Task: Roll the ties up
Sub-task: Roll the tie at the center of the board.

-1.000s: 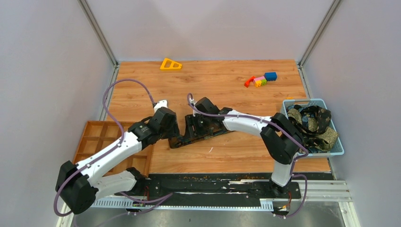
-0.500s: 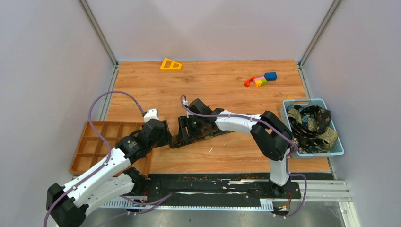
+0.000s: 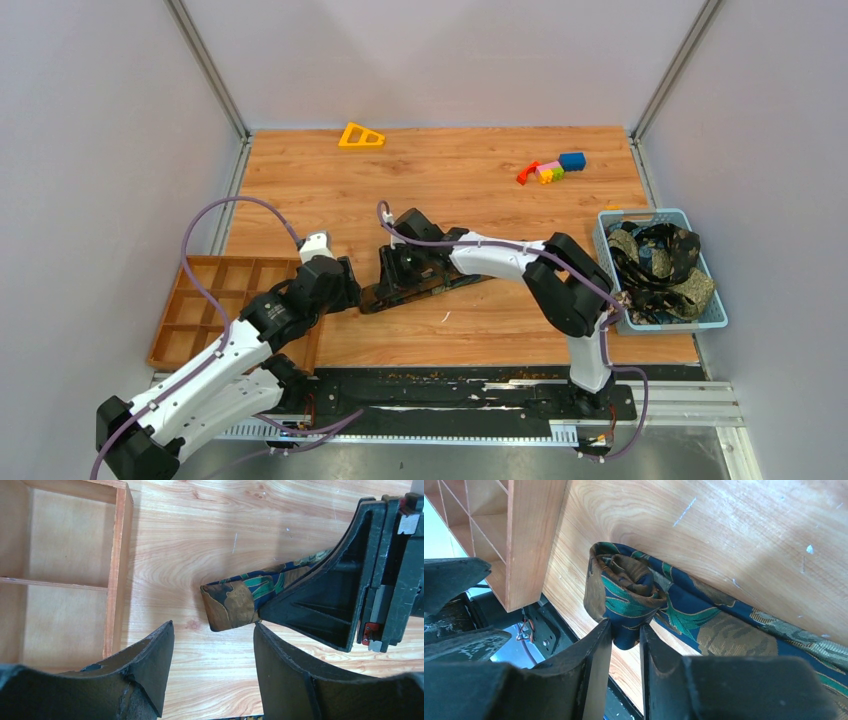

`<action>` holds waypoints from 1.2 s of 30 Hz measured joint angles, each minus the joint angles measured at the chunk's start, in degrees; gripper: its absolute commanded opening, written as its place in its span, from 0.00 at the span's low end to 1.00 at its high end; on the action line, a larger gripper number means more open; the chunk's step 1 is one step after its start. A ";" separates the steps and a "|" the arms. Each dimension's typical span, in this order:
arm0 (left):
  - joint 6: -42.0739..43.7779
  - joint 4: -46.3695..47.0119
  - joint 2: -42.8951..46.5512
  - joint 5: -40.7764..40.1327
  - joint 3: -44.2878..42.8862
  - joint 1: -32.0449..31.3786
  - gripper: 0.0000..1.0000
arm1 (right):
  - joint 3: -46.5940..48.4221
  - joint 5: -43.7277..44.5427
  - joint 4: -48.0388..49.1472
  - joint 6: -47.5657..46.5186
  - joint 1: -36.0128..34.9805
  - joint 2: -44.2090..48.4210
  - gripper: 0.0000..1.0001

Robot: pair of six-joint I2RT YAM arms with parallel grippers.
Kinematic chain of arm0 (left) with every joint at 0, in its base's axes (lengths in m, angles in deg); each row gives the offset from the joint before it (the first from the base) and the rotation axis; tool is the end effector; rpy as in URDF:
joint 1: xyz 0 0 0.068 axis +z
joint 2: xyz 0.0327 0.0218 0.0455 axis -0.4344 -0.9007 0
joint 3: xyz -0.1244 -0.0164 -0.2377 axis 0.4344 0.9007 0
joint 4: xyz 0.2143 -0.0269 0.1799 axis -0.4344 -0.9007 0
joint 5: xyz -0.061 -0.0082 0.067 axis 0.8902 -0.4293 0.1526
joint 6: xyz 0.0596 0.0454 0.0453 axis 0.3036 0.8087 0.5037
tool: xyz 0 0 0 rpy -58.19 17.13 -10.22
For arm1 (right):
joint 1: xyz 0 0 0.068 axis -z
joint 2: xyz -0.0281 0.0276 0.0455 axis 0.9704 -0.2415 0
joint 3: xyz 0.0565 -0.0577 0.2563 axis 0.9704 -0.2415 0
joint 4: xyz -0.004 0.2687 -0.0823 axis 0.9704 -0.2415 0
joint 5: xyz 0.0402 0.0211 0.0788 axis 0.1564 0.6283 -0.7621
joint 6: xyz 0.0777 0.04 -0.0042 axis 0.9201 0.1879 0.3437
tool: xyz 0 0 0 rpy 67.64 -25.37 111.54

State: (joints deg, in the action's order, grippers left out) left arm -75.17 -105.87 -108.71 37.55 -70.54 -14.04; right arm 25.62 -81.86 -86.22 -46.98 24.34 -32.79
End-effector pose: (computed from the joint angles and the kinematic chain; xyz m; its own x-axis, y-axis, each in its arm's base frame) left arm 0.1749 -0.1081 0.2003 -0.6639 -0.3023 -0.6840 -0.1085 0.9439 -0.3118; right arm 0.2592 0.3787 0.1220 -0.8995 -0.3051 -0.3129 -0.4364 0.6640 0.6071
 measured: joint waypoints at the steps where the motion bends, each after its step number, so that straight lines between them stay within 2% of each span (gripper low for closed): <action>1: 0.00 0.00 0.00 0.00 0.02 0.00 0.66 | 0.33 0.00 -0.11 -0.15 0.00 0.00 0.25; 17: -0.52 1.29 0.00 1.25 3.10 0.00 0.65 | 2.93 2.73 -3.17 -5.88 0.00 -2.95 0.22; 27: -2.49 6.78 -1.70 4.26 7.26 0.11 0.65 | 2.80 3.45 -3.23 -7.28 0.00 -3.23 0.22; 32: -3.52 10.40 -2.93 7.56 9.42 1.49 0.64 | 2.56 3.45 -3.19 -7.56 0.00 -3.23 0.25; 36: -4.28 13.27 -2.89 8.98 10.99 2.91 0.64 | 2.34 3.45 -3.17 -7.74 0.07 -3.19 0.36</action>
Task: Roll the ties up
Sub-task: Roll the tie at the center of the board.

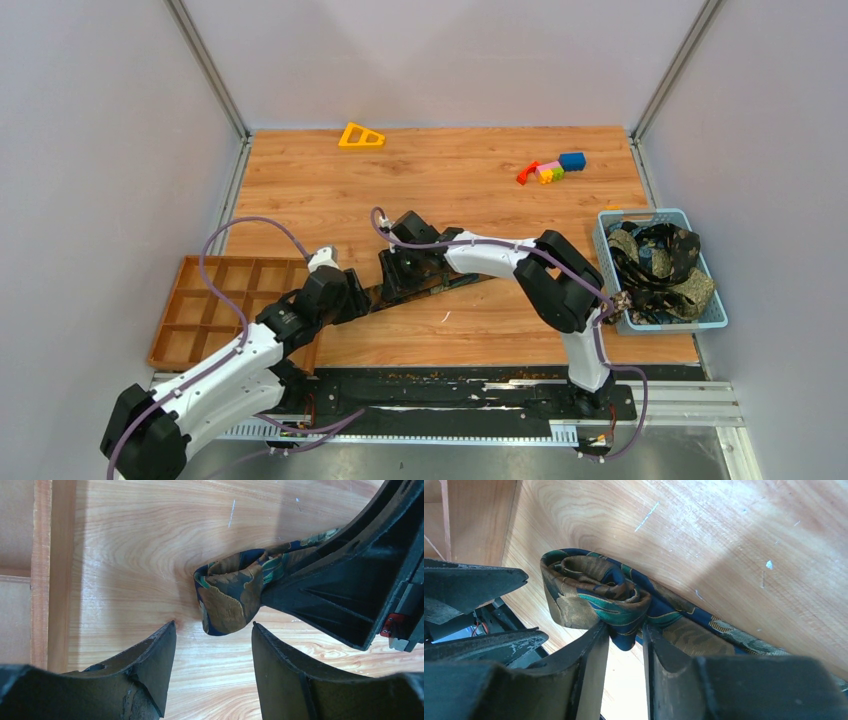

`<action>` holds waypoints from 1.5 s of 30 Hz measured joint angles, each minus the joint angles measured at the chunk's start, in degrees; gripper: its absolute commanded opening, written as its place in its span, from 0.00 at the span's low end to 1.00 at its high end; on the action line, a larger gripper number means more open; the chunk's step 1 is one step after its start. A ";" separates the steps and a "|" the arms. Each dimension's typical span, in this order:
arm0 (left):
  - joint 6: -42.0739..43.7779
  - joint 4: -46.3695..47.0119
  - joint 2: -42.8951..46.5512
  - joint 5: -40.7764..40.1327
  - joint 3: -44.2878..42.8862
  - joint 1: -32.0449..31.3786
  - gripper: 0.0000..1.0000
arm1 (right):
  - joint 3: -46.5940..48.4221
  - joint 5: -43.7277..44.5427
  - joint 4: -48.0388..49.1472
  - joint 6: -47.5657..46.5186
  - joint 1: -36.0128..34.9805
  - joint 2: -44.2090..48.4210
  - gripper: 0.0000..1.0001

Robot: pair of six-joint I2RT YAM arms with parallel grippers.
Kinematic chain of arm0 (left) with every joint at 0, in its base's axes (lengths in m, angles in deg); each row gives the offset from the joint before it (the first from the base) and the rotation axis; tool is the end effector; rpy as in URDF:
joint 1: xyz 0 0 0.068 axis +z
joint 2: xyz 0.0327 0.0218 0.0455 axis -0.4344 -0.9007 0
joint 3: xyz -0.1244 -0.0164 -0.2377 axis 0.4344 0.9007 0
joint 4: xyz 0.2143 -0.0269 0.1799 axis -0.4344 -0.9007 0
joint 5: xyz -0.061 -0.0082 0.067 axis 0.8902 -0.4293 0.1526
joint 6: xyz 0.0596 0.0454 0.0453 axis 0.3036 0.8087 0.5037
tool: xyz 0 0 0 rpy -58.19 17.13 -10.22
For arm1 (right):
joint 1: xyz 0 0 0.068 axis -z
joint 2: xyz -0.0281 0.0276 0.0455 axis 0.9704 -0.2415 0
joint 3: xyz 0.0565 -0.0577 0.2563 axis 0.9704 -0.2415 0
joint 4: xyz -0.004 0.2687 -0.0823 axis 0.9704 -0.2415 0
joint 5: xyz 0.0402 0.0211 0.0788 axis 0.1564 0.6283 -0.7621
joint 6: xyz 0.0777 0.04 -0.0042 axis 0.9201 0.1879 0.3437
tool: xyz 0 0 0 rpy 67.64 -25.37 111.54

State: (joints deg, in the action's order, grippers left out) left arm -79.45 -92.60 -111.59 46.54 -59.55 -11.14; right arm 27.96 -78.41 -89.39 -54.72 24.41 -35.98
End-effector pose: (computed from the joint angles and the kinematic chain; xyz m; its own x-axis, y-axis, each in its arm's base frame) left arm 0.1780 -0.1121 0.1404 -0.7242 -0.3812 -0.5746 -0.1345 0.8954 -0.4245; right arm 0.2655 0.3789 0.1049 -0.8483 -0.3937 -0.3541 -0.5278 0.6819 0.5064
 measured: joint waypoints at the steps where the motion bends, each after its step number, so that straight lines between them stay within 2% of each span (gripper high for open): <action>1: -0.15 0.61 0.07 0.42 0.44 0.33 0.64 | -0.09 0.00 -0.02 -0.09 0.04 0.00 0.38; 7: -0.44 2.01 0.90 1.22 1.03 0.98 0.62 | -0.39 -0.76 -0.55 -0.42 0.35 0.70 0.45; 14: -0.48 2.12 0.96 1.81 1.03 1.05 0.61 | -0.04 -3.06 -2.08 -0.48 0.94 2.49 0.46; 18: -0.50 2.08 1.36 1.81 1.03 1.05 0.61 | 1.42 -3.30 -2.75 -0.48 1.36 2.56 0.43; 24: -0.50 1.86 2.10 1.75 1.03 1.07 0.61 | 2.86 -3.72 -3.08 -0.44 1.68 2.19 0.31; 29: -0.46 1.44 2.29 1.57 1.03 1.36 0.61 | 3.23 -3.67 -3.10 -0.46 1.68 0.46 0.25; 40: -0.42 1.01 2.05 1.86 1.03 2.82 0.62 | 3.21 -3.69 -3.21 -0.46 2.45 -1.18 0.21; 45: -0.46 2.91 -0.70 4.28 1.07 5.14 0.62 | 3.19 -3.72 -3.19 -0.44 2.60 -1.29 0.20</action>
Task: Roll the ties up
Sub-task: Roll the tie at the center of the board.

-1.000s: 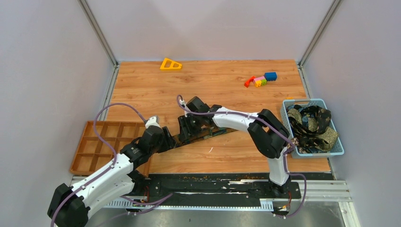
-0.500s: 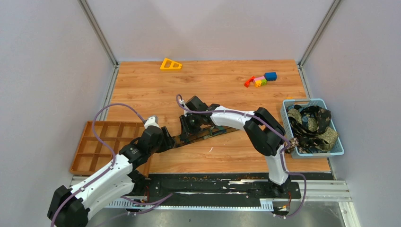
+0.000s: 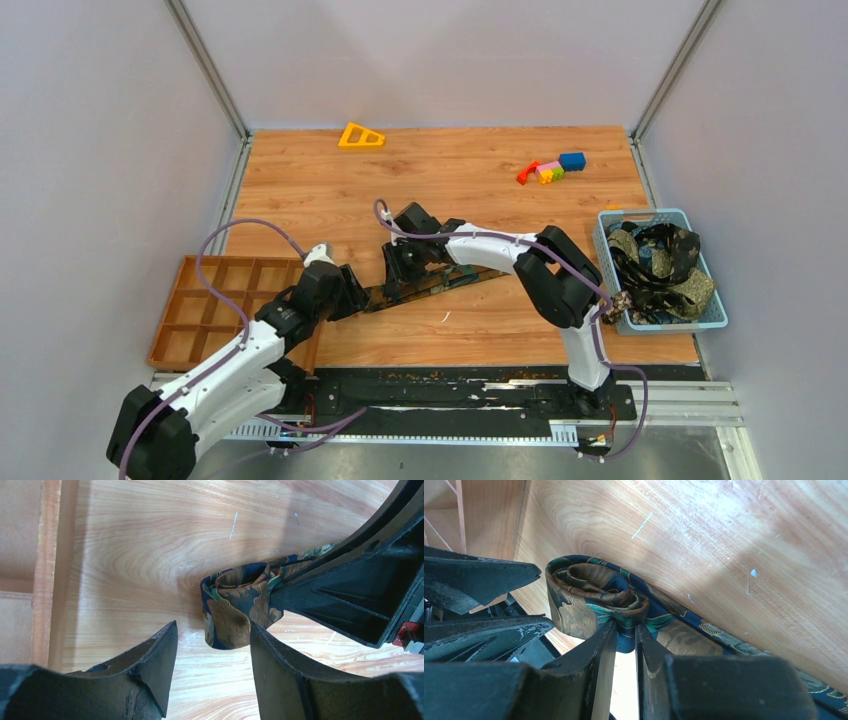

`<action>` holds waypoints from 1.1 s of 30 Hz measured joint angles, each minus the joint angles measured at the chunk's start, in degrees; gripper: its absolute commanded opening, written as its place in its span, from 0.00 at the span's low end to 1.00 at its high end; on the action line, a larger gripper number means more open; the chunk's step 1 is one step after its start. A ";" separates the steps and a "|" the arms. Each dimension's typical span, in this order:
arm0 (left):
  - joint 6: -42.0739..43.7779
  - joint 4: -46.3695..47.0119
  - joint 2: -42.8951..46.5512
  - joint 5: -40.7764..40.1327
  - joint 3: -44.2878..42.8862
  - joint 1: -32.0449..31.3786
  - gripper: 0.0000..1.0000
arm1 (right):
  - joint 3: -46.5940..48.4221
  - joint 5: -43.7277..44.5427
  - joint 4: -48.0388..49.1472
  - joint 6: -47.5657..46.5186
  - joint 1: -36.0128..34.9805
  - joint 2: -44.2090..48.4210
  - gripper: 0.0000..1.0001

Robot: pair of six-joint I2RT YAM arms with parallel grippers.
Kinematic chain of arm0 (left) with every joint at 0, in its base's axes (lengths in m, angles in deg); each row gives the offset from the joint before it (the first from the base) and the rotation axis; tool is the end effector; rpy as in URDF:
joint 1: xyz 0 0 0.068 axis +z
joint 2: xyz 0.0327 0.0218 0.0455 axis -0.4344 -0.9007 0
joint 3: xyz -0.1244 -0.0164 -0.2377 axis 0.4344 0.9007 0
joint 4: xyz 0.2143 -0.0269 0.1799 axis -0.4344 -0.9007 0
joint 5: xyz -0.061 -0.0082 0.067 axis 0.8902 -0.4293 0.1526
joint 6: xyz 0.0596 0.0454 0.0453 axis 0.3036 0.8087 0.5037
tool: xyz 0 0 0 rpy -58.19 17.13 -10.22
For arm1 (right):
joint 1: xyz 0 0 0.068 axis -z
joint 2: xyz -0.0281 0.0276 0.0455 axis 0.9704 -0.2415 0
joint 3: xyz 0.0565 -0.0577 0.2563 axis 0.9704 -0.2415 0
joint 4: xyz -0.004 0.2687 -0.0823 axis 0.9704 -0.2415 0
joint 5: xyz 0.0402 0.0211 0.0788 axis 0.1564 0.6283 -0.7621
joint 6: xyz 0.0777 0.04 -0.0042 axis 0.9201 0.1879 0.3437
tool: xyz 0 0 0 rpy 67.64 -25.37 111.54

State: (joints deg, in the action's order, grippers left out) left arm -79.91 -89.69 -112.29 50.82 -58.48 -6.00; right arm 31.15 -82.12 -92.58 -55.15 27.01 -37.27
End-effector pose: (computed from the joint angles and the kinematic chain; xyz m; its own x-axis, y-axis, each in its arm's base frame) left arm 0.1873 -0.1024 0.1357 -0.7151 -0.4457 -0.5385 -0.1790 0.8615 -0.4752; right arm 0.2823 0.3734 0.1103 -0.8676 -0.3836 -0.3164 -0.4973 0.6752 0.5448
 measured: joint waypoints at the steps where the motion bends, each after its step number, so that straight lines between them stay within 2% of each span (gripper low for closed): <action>1: -0.02 0.72 -0.59 0.83 0.11 0.57 0.62 | 0.00 -0.02 0.04 0.00 0.04 -0.09 0.20; 10: -2.78 9.38 -3.91 9.20 4.13 6.16 0.59 | -0.42 -0.42 0.50 0.00 0.28 -0.22 0.19; 23: -9.97 22.75 -8.20 16.92 9.92 10.10 0.45 | -1.20 -1.81 1.49 0.00 0.83 -0.70 0.17; 27: -10.38 25.24 -10.38 17.55 9.97 10.23 0.37 | -1.22 -1.92 1.64 0.00 1.01 -0.74 0.17; 30: -10.51 27.23 -12.11 18.16 9.97 10.38 0.26 | -1.27 -1.92 1.66 0.00 1.22 -0.74 0.17; 33: -10.25 29.09 -13.42 19.02 9.94 10.51 0.19 | -1.27 -1.92 1.64 0.00 1.36 -0.74 0.19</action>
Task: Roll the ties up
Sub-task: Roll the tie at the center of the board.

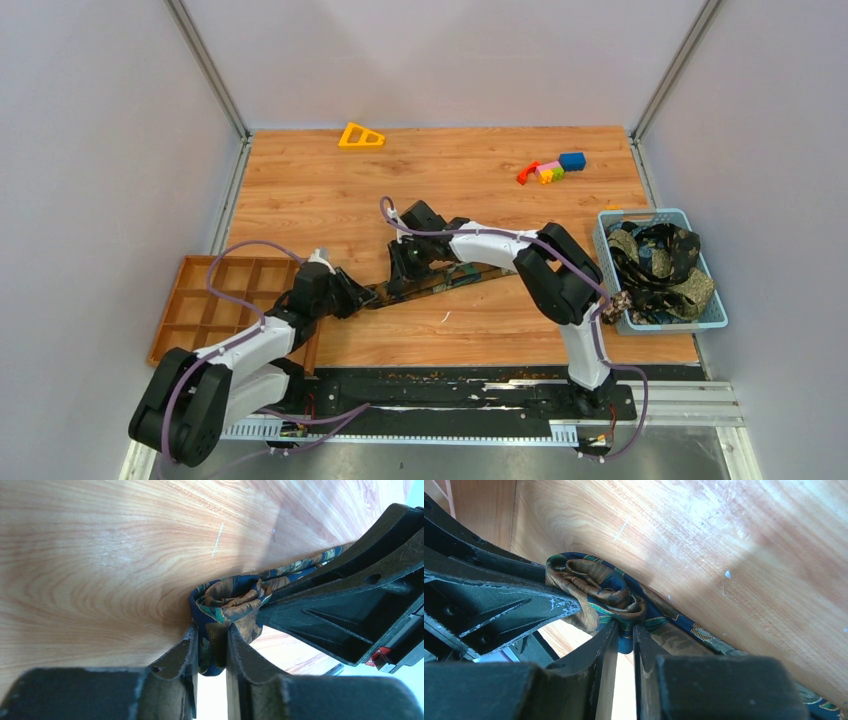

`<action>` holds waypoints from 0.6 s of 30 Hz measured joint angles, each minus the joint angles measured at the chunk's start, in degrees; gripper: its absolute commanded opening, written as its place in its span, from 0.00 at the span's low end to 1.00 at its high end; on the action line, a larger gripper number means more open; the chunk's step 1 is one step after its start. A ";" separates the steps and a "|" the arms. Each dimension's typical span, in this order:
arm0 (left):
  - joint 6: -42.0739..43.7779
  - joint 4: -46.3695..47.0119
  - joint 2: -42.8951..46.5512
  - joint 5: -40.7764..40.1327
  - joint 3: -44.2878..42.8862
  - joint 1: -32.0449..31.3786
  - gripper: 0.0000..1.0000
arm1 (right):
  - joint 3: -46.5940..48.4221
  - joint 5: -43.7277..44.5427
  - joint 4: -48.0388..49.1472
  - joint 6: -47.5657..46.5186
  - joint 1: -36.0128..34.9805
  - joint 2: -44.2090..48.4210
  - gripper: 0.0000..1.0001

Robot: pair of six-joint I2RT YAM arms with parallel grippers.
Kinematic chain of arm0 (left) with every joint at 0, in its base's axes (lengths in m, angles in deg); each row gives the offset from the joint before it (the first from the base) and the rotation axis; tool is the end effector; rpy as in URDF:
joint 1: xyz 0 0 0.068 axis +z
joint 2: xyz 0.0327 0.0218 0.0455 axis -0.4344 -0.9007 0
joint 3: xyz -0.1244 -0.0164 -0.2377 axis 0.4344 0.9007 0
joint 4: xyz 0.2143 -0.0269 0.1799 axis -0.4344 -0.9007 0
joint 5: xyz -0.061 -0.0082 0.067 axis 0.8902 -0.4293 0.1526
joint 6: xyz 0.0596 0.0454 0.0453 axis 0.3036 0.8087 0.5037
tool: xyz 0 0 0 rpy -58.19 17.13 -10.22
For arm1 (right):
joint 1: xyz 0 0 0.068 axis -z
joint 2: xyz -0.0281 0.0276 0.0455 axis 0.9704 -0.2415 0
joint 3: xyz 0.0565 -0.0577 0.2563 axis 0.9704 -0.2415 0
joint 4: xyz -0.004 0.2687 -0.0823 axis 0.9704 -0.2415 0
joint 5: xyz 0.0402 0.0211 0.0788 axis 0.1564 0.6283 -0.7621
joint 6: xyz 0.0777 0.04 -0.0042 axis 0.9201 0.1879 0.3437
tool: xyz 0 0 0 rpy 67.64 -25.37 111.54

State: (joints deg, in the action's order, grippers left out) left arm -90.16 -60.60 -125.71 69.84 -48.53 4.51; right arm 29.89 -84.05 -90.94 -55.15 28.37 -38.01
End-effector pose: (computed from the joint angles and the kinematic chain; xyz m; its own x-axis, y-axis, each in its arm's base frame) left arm 0.2055 -0.0950 0.0832 -0.7157 -0.6359 -0.2888 -0.2646 0.6296 -0.7305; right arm 0.2877 0.3664 0.1006 -0.8778 -0.3738 -0.2995 -0.4789 0.6702 0.5670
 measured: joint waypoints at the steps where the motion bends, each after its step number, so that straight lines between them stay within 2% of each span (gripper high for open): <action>1: 0.20 0.11 -0.15 0.04 -0.04 0.00 0.17 | 0.00 -0.04 -0.04 0.00 0.09 0.00 0.20; 5: 2.14 -2.27 -0.02 -0.02 -1.44 -0.02 0.13 | 0.07 0.00 -0.59 -0.04 0.11 0.22 0.27; 9: 5.53 -9.27 1.81 -1.01 -4.59 -0.07 0.11 | 0.24 0.72 -2.84 -0.42 -0.02 1.14 0.29; 18: 12.94 -24.50 4.66 -6.08 -11.39 -0.07 0.09 | 0.83 2.80 -5.25 -0.37 -1.44 6.19 0.23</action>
State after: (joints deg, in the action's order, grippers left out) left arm -77.22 -85.10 -121.06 63.76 -59.92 4.45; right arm 30.72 -81.25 -96.19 -55.52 26.92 -31.83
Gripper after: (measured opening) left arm 0.276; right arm 0.251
